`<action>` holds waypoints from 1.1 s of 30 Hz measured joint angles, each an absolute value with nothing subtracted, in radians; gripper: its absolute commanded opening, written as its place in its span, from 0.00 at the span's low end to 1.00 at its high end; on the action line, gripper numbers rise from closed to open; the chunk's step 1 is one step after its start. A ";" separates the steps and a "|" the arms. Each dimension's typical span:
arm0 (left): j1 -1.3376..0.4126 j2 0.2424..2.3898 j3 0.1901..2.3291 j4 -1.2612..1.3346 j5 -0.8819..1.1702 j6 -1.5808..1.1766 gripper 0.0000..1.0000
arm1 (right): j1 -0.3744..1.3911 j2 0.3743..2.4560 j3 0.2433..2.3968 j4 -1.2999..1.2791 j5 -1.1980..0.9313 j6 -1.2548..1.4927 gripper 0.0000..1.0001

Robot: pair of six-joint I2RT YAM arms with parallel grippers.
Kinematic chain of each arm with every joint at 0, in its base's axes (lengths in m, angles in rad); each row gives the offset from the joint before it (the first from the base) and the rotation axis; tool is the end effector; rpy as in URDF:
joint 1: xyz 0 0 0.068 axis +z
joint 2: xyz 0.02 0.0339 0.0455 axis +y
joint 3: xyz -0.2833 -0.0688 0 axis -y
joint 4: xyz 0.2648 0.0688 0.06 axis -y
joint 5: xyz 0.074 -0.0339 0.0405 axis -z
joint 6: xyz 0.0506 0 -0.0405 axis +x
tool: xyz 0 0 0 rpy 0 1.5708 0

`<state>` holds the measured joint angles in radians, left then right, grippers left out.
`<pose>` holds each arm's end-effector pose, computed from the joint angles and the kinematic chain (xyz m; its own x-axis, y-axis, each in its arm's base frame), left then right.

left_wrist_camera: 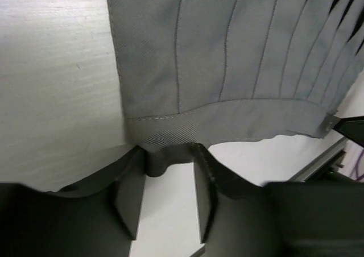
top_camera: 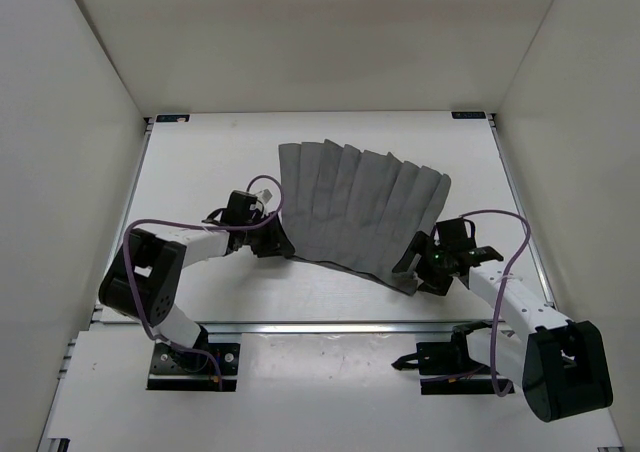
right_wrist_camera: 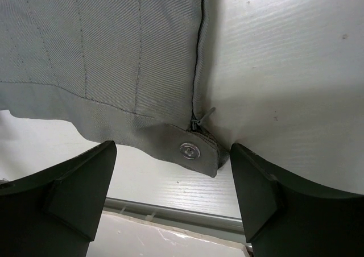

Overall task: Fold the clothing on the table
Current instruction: Flatten the skirt out

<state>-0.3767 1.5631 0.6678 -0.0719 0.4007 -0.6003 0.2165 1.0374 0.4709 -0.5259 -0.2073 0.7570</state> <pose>0.2705 -0.1282 0.1284 -0.9394 -0.1878 -0.2870 0.0169 0.8104 -0.5856 0.1818 0.0507 0.1563 -0.8381 0.5038 -0.2092 0.3753 0.8109 0.4490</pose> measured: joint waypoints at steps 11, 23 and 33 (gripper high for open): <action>-0.375 1.569 0.670 -0.093 0.338 -0.613 0.00 | 0.228 1.032 0.450 -0.470 -0.221 0.771 0.74; -0.376 1.432 0.593 -0.136 0.241 -0.632 0.00 | 0.317 0.998 0.402 -0.414 -0.212 0.850 0.65; -0.374 1.421 0.593 -0.144 0.228 -0.632 0.00 | 0.414 1.157 0.477 -0.454 -0.177 0.894 0.39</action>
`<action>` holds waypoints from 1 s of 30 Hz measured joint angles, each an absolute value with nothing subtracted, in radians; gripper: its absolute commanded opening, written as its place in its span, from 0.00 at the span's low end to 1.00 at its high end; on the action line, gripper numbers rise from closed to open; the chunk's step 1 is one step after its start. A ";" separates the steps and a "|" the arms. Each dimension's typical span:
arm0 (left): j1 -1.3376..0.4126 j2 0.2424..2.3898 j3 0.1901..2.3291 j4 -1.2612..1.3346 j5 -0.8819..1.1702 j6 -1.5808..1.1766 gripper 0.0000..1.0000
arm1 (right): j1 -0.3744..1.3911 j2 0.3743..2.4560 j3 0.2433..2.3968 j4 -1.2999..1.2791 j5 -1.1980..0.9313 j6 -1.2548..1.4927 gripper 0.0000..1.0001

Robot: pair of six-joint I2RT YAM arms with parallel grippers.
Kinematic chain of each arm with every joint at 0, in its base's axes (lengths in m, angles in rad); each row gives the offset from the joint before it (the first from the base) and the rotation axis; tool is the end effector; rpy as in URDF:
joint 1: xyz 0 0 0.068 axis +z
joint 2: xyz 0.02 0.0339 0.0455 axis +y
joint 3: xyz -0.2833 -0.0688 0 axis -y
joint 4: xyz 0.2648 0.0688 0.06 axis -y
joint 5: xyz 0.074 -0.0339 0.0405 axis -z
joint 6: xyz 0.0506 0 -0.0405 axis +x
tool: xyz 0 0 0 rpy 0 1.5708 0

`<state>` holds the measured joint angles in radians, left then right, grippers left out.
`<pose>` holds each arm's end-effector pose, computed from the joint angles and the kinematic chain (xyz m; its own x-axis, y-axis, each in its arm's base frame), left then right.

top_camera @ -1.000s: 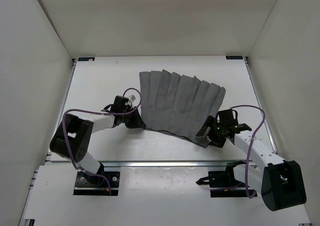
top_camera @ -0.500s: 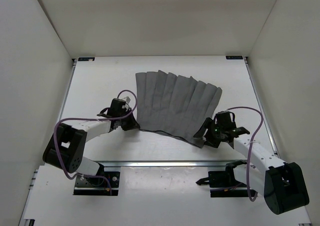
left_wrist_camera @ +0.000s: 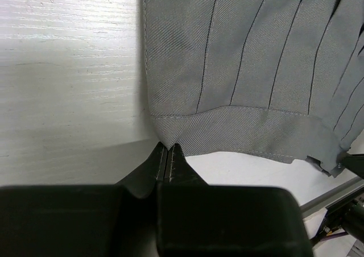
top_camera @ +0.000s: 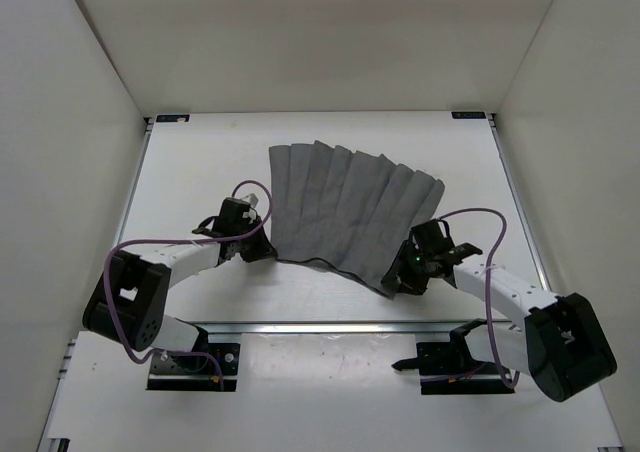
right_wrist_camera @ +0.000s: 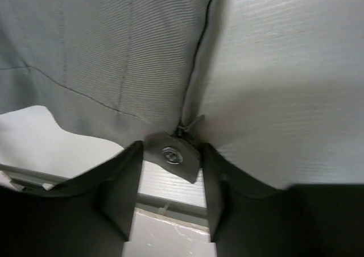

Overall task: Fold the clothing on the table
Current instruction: Flatten the skirt out

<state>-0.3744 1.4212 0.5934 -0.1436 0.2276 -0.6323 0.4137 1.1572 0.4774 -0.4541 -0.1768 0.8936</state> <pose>0.2477 -0.1096 0.1374 -0.9005 -0.2648 -0.3450 -0.0712 0.8723 -0.4837 0.1815 0.0894 0.1409 -0.8814 0.4509 -0.1409 0.3559 0.8299 0.4296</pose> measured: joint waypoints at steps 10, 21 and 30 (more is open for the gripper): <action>-0.350 1.408 0.593 -0.159 0.228 -0.626 0.00 | 0.416 1.254 0.532 -0.479 -0.206 0.890 0.00; -0.308 1.292 0.680 -0.293 0.191 -0.587 0.00 | 0.260 1.358 0.789 -0.560 -0.160 0.700 0.00; -0.300 1.266 0.649 -0.293 0.160 -0.592 0.00 | 0.263 1.516 0.899 -0.470 -0.200 0.558 0.00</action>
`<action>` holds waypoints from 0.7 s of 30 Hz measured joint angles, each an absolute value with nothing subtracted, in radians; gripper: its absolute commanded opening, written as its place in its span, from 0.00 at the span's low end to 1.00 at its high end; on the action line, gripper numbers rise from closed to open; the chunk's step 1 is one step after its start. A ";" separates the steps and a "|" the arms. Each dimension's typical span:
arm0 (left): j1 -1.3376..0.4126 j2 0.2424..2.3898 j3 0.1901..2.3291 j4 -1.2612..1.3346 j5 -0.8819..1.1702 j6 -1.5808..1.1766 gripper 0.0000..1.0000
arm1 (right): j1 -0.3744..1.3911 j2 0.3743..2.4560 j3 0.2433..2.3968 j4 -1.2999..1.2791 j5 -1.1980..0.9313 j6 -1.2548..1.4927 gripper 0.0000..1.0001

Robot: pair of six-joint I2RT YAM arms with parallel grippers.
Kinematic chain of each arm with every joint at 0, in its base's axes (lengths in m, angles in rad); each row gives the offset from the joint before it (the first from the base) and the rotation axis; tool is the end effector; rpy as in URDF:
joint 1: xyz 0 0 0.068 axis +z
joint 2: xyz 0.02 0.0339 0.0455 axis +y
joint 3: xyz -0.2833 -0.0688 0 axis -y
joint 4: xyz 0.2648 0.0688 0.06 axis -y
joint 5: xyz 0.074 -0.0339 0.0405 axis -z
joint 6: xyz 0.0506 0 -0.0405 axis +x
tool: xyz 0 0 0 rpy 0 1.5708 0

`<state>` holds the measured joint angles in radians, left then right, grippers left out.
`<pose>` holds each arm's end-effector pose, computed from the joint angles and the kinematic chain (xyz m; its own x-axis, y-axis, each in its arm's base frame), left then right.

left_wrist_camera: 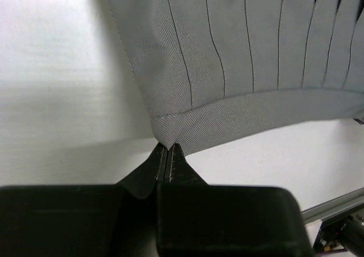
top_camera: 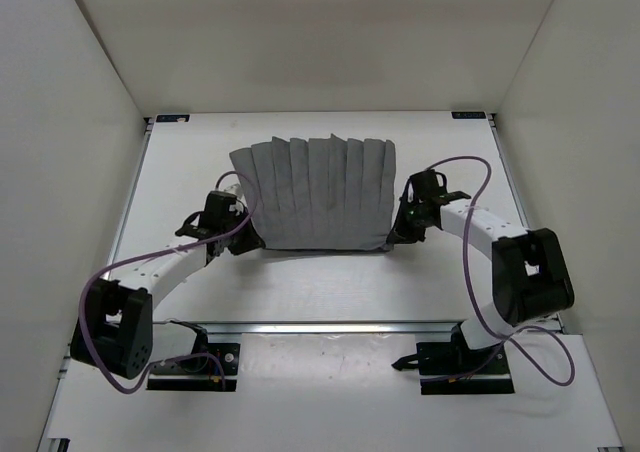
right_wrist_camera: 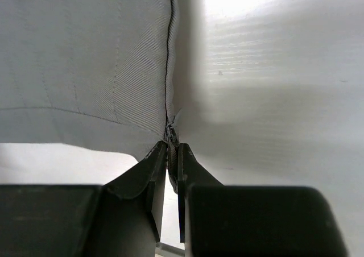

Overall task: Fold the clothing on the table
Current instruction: Flatten the skirt out

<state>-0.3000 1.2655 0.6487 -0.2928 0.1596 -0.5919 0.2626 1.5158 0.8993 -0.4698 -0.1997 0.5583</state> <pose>0.2476 -0.0850 0.1816 -0.8405 -0.3166 -0.4396 -0.1012 0.8889 -0.4467 0.2994 0.0909 0.1829 -0.9069 0.2939 -0.3020 0.1612 0.9041 0.3956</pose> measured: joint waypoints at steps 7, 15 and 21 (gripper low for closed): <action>-0.252 1.412 0.714 -0.325 0.214 -0.573 0.00 | 0.239 1.713 1.066 -0.542 -0.248 0.476 0.00; -0.231 1.841 1.570 -0.462 0.228 -0.420 0.00 | 0.158 2.024 2.055 -0.649 -0.224 0.344 0.00; -0.253 1.733 1.789 -0.391 0.130 -0.321 0.00 | 0.158 1.906 2.228 -0.615 -0.141 0.246 0.00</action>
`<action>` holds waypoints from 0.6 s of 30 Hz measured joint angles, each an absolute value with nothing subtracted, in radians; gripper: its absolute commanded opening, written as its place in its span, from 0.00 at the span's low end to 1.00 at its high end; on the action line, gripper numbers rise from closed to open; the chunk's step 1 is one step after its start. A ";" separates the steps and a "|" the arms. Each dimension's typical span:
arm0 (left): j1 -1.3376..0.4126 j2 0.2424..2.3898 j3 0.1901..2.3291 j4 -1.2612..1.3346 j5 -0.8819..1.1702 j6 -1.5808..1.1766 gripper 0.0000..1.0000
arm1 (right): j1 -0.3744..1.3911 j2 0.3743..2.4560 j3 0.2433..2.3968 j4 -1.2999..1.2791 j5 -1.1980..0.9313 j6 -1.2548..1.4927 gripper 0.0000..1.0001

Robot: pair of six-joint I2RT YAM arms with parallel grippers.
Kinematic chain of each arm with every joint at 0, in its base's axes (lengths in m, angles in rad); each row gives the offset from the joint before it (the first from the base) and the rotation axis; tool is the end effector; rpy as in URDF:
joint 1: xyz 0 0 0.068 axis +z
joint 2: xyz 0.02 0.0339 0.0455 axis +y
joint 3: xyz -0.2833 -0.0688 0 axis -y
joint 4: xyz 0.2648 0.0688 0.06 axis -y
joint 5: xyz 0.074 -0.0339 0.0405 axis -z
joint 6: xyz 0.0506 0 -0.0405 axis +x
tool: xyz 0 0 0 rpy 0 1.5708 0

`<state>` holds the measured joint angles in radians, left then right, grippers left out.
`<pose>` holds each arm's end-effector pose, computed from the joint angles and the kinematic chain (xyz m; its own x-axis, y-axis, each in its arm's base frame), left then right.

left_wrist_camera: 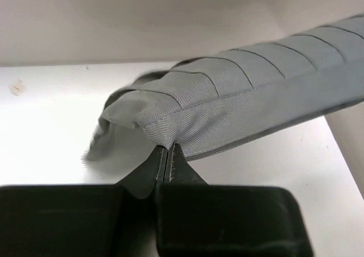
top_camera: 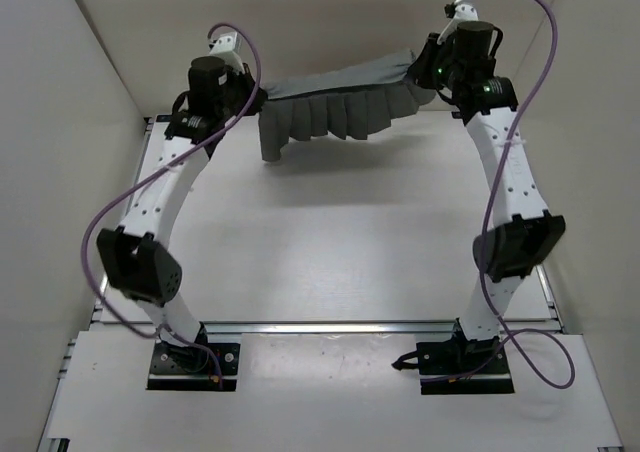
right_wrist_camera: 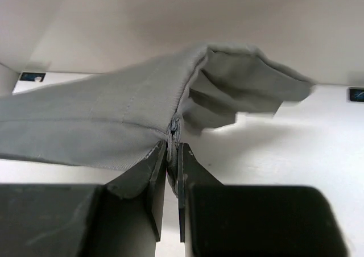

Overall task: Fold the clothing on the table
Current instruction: Flatten the skirt out

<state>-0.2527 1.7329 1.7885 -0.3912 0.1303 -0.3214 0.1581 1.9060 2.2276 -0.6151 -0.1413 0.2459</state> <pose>0.4283 -0.1174 0.4268 -0.4184 -0.2155 -0.8823 0.2472 0.9078 -0.3389 0.4573 0.0801 0.4858 -0.3475 0.1887 -0.9185 -0.2108 0.9388 0.2725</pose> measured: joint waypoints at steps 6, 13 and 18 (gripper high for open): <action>-0.306 1.365 1.357 -0.280 0.053 -0.303 0.00 | 0.226 1.485 1.528 -0.455 -0.089 0.192 0.00; -0.408 1.122 0.838 -0.388 0.065 -0.425 0.00 | 0.243 1.237 0.888 -0.525 -0.147 0.307 0.01; -0.412 0.965 0.640 -0.517 0.131 -0.538 0.00 | 0.239 1.047 0.741 -0.603 -0.247 0.402 0.00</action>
<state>-0.4122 0.9649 0.6399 -0.5171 0.1314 -0.5381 0.2394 1.0473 0.7414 -0.6025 -0.2470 0.4015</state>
